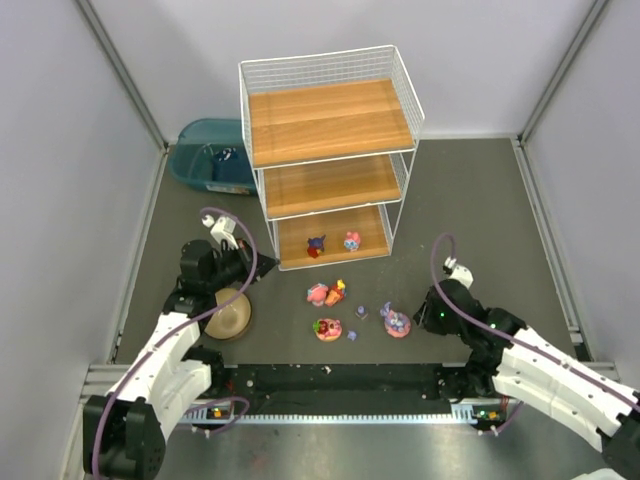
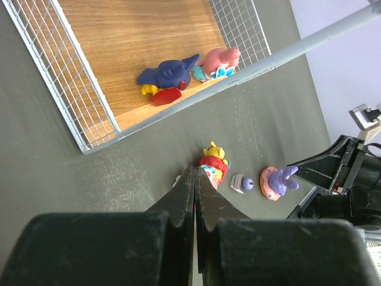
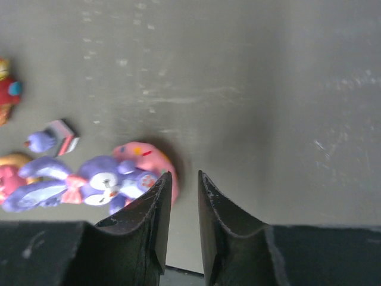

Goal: Place and organize the plastic toys onto the shelf

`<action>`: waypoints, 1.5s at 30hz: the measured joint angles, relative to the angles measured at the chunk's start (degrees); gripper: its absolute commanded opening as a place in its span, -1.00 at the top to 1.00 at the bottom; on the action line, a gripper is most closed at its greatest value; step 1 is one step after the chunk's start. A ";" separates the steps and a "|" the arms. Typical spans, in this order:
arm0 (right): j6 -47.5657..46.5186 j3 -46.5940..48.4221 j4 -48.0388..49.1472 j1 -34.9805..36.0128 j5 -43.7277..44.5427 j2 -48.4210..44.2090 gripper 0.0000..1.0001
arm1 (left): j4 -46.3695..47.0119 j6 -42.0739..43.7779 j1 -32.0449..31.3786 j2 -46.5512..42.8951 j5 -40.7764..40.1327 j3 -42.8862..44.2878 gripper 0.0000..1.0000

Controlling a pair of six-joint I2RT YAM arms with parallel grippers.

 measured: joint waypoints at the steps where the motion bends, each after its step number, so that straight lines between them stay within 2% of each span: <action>1: 1.11 0.00 -0.61 0.00 0.50 1.64 0.60 | -0.09 -0.02 0.00 -0.09 -0.02 -0.11 1.00; 6: 4.07 0.00 -1.07 0.07 2.84 6.51 0.77 | -0.52 -0.04 0.00 -0.20 -0.07 -0.17 1.00; 11: 4.35 -1.20 3.61 0.07 2.25 10.12 0.99 | -0.87 -0.04 -0.04 -0.17 -0.07 -0.17 1.00; 18: 2.86 -3.37 10.03 1.70 -1.95 10.12 1.00 | -0.81 -0.15 -0.04 -0.13 -0.31 -0.46 1.00; 27: 1.86 -3.80 15.23 7.39 -6.05 13.31 1.00 | -0.81 -1.05 -0.04 -0.11 -0.46 -2.29 1.00; 32: 1.99 -3.72 13.84 9.01 -4.87 11.76 0.81 | -0.79 -1.31 -0.04 -0.13 -0.50 -2.54 1.00; 33: 1.99 -3.72 13.00 9.01 -4.46 10.54 0.66 | -0.76 -1.31 -0.04 -0.15 -0.50 -2.60 1.00; 34: 1.88 -3.74 11.85 9.01 -3.87 8.41 0.40 | -0.79 -1.33 -0.04 -0.13 -0.55 -2.67 1.00; 35: 1.73 -3.74 11.08 9.01 -3.61 6.14 0.24 | -0.79 -1.33 -0.04 -0.13 -0.63 -2.73 1.00; 37: -0.70 -3.74 10.64 9.07 -3.78 0.61 -0.06 | -0.76 -1.33 -0.04 -0.13 -0.85 -2.80 1.00; 39: -2.75 -3.74 11.06 9.64 -4.24 -3.48 -0.24 | -0.74 -1.33 -0.04 -0.13 -0.92 -2.86 1.00; 42: -5.57 -3.74 11.17 12.20 -3.72 -7.37 -0.33 | -0.59 -1.36 -0.07 0.09 -0.92 -3.06 1.00; 45: -6.84 -3.65 10.71 14.03 -2.01 -5.79 -0.39 | -0.46 -1.51 -0.11 0.24 -1.03 -3.13 1.00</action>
